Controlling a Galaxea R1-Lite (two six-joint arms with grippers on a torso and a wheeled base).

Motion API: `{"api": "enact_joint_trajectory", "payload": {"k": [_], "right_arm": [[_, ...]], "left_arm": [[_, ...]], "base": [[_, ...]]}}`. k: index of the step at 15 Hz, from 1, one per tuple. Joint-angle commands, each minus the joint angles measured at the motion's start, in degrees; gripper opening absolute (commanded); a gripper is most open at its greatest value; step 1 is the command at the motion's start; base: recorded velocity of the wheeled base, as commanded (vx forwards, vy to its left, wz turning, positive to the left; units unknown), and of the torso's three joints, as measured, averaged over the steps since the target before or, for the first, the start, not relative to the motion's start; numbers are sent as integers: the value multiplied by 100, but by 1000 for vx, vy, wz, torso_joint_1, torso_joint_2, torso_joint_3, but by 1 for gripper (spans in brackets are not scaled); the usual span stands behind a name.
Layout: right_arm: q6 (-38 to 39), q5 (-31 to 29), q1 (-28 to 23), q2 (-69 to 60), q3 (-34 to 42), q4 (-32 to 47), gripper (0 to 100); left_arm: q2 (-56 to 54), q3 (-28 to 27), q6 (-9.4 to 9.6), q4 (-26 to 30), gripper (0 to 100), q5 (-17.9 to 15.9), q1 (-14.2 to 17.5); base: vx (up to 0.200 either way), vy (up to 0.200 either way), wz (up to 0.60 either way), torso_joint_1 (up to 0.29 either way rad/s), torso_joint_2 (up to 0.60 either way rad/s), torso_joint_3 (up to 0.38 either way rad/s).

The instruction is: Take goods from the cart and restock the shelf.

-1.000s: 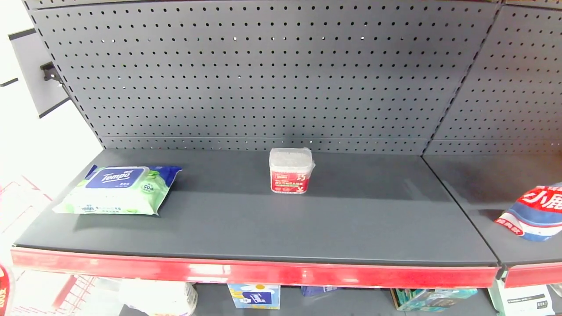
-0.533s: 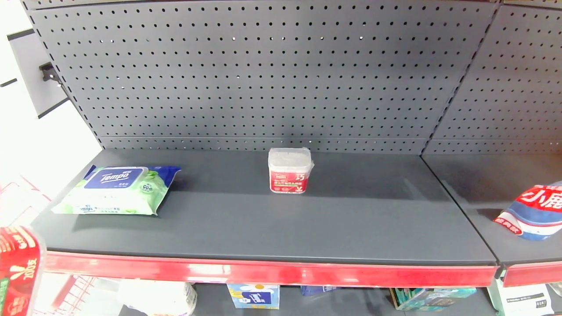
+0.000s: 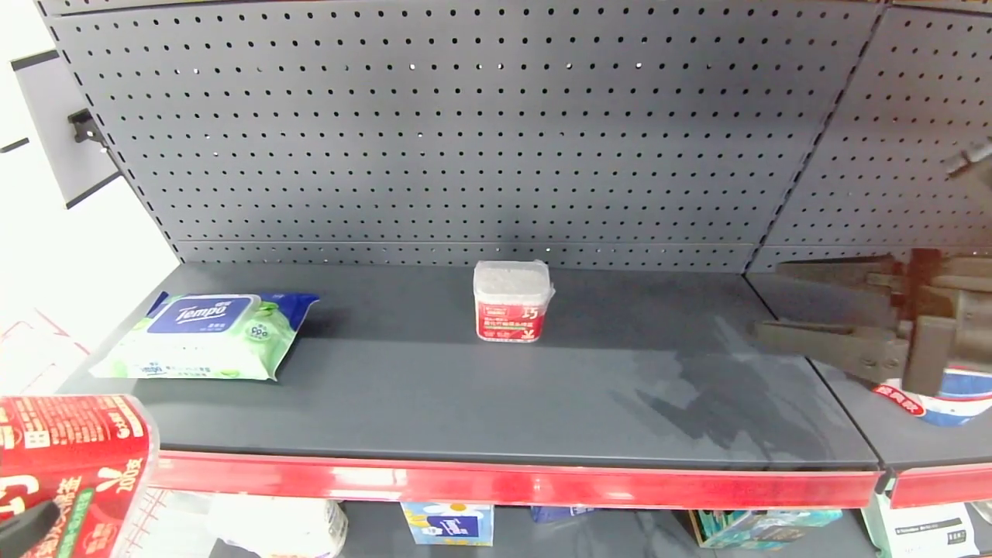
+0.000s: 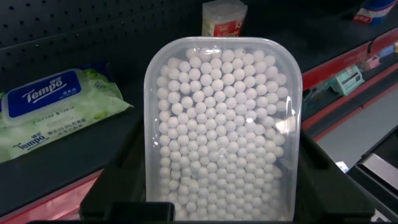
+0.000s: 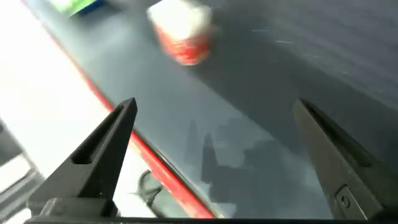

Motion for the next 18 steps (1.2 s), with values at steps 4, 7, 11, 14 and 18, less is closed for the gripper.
{"api": "enact_joint_trajectory", "payload": {"k": [4,7,11,14,18], "right_arm": [[-858,1163,87,2670,-996,-1130,100],[-876,1549,412,3268,-1602,-1130,100],[-937,1549,887,3734,-2050,-1130,100],[-1122,1558,913,3989,-2173,-1139,100],[-1139,1558,904,4208,-2516,-1139,100]], "left_arm": [[233,-98,10,15,0,32,6],[321,-98,1,15,0,41,6],[470,-142,1,6,0,49,6],[506,-168,1,6,0,49,6],[497,-168,1,6,0,41,6]], "base": [[0,0,0,0,0,0],[0,0,0,0,0,0],[0,0,0,0,0,0],[0,0,0,0,0,0],[0,0,0,0,0,0]]}}
